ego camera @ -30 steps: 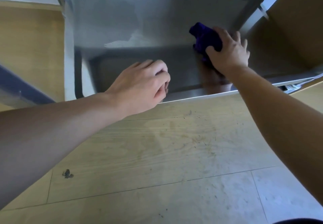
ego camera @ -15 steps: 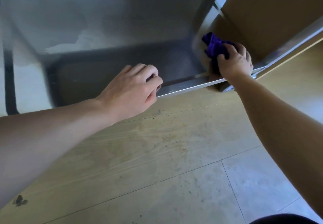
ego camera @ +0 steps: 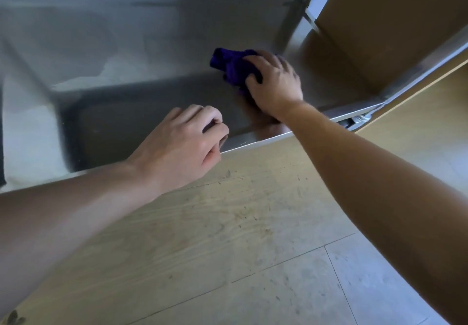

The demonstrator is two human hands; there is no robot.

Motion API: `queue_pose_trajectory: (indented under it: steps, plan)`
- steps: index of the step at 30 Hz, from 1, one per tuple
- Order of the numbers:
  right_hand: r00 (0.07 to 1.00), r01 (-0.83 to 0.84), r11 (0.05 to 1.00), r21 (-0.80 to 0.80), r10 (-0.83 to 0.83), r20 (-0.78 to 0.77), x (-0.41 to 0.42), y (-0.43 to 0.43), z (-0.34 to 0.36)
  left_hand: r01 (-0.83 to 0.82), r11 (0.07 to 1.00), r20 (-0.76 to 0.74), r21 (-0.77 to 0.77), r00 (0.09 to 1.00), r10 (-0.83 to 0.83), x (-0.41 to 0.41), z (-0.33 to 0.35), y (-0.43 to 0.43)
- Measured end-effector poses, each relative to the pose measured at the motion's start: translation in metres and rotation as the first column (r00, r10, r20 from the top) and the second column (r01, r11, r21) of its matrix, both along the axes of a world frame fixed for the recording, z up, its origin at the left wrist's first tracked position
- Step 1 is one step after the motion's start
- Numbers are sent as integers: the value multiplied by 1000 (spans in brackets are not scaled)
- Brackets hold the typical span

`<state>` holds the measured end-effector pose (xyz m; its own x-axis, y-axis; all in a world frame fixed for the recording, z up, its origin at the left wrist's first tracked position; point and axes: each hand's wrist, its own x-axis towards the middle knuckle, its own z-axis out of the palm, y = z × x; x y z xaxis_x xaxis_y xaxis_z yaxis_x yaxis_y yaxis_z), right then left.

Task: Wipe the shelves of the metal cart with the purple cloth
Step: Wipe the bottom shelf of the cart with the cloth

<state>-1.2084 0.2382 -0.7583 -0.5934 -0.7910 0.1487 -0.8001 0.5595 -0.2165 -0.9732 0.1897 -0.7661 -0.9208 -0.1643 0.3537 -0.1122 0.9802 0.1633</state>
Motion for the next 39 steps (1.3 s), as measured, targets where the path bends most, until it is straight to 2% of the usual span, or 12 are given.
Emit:
queue_pose_trajectory:
  steps: [5, 10, 12, 17, 21, 27, 29, 32, 34, 35, 37, 39]
  plan:
    - [930, 347, 935, 70, -353, 104, -63, 14, 10, -12, 1000, -6, 20, 1000, 13, -1, -2, -1]
    - [860, 463, 883, 78, -469, 200, -77, -2, 14, -19, 999, -8, 33, 1000, 20, -2, -3, -1]
    - [885, 414, 905, 97, -425, 191, -67, -19, 15, -19, 999, -14, 35, 1000, 20, -2, -3, -2]
    - [984, 126, 991, 53, -132, 124, -15, -51, 6, -19, 998, -15, 54, 1000, 20, -2, -2, -2]
    - [997, 7, 999, 53, -10, 71, 24, -32, 0, -20, 998, -6, 67, 1000, 20, -1, -1, -3]
    - [994, -80, 993, 83, 74, 76, 59, 26, 11, -4, 995, -51, 99, 999, 9, -1, 2, -3]
    - [985, -125, 992, 33, 120, 121, 63, 39, 15, -21, 994, -77, 107, 997, 29, -1, 3, -3]
    - [974, -140, 974, -180, 168, 149, 62, 49, 23, -42, 993, -82, 111, 995, 51, 0, 5, -2]
    - [990, -39, 970, -239, 70, 123, 56, 49, 29, -57, 989, -84, 137, 994, 69, 0, 5, -2]
    - [991, 54, 982, -181, -31, 126, 52, 48, 31, -67, 985, -90, 157, 993, 82, 0, 5, -3]
    - [963, 234, 971, 38, -237, 127, 45, 46, 33, -90, 977, -105, 194, 988, 112, -2, 5, -5]
    - [953, 268, 956, 120, -281, 110, 45, 47, 34, -121, 969, -116, 218, 982, 148, -5, 6, -5]
